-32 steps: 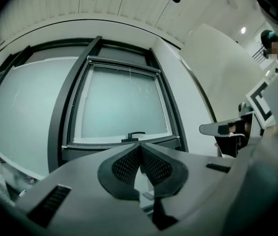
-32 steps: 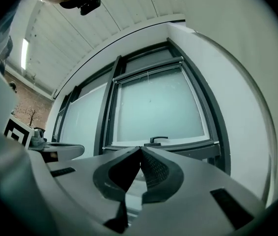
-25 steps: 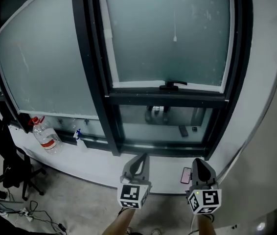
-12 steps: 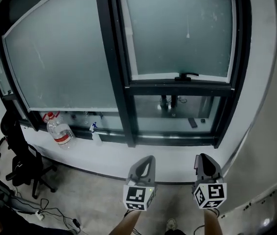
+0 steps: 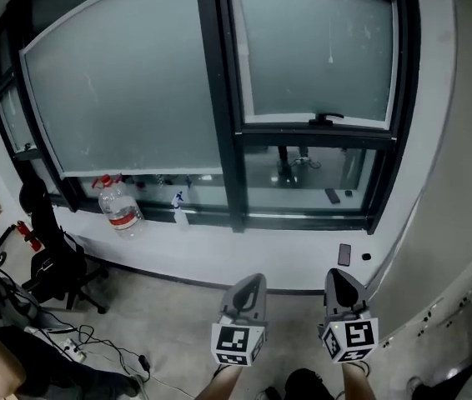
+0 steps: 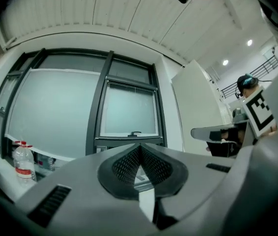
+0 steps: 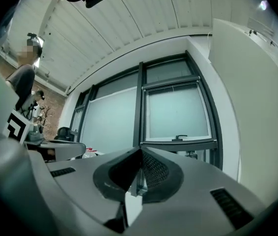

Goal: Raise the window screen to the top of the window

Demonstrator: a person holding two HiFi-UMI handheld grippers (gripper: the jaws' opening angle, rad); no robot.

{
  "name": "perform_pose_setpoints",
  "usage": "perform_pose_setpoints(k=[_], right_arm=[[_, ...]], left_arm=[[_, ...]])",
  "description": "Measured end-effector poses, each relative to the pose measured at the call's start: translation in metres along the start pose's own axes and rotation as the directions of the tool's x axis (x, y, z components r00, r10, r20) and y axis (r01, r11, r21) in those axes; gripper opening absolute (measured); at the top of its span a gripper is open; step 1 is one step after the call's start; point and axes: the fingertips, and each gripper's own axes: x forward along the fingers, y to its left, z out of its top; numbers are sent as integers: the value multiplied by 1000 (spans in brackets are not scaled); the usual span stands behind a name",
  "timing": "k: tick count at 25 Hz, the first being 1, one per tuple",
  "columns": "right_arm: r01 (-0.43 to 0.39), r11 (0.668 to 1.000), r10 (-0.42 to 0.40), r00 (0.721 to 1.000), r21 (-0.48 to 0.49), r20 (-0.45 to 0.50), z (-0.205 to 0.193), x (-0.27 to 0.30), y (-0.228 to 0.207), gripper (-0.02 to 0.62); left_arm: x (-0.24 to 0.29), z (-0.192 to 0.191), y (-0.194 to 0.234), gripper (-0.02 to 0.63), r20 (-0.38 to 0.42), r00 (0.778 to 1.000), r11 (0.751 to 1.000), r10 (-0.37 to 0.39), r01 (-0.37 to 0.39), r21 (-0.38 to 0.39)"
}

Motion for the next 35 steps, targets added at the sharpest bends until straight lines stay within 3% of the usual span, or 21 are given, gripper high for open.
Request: perform_pose_setpoints(k=[4,9,16,22,27,35], right_arm=[[-38,999,38,999,9,15,13,-22,33,8],[-65,997,63,997,41,39,30,-74,53,8],[-9,996,1,997,90,80,49,-229,26,8],[21,991,-28,998,132,51,37,-369,10,8],[32,977,-34,999,209,5,32,-439,19,8],[50,972,-56,998,231,20,45,-484,25,8]], left_arm=[[-35,8,3,3,8,1000,999,29,-28,-32],[-79,21,-23,3,26,999,999,34,-33,-39],[-159,26,-136,3,33,999,997,0,2,-73],[-259,24,-245,3,18,1000,997,-24,25,-71],[-319,40,-284,3,-6,1000,999,-20,20,-43],[-350,53,-308,3,4,1000,999,-25,25,-46]])
